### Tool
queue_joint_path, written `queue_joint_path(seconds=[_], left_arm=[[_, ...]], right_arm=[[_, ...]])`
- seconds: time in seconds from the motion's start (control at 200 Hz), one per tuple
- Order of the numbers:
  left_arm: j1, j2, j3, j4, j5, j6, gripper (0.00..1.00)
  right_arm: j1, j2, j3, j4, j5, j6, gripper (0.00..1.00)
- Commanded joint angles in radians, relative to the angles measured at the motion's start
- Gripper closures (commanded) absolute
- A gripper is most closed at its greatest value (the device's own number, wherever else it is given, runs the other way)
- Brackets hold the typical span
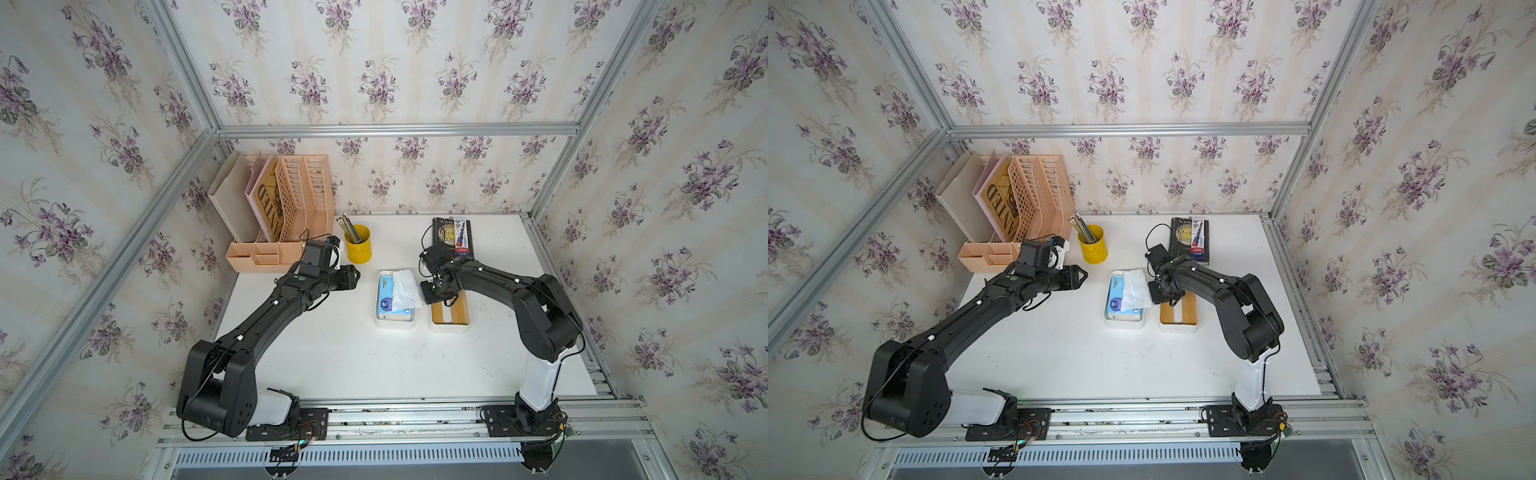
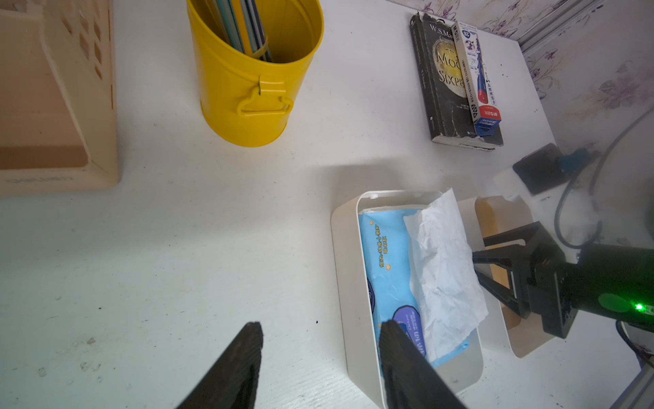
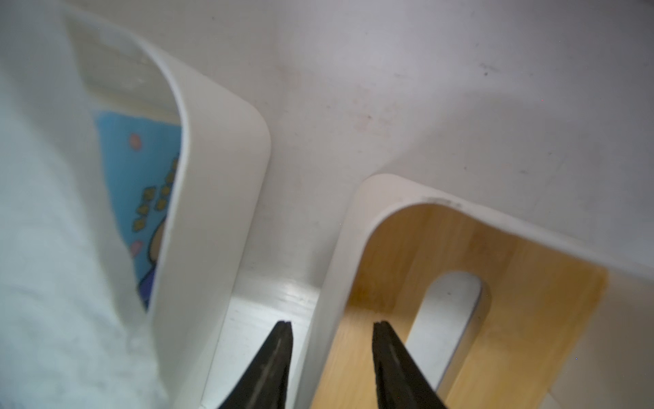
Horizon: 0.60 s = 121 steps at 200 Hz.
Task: Put the tissue paper into the tissue box
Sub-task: Pick up the box lid from the center of the board.
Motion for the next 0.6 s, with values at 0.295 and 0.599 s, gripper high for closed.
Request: queue_joint_path(seconds=[0.295,0.599], left_arm=[[0.0,-0.073,-0.055,0.077,0.032,0.016,0.42],[0.001,-0.105,-0.095,0.164,0.107,0.006,0.42]], right_arm=[[0.003,-0.105,0.011,-0.041,-0.031,0.011,0.91],[0.003,-0.184,0.032,-0.076,-0.04,0.008,0.94]])
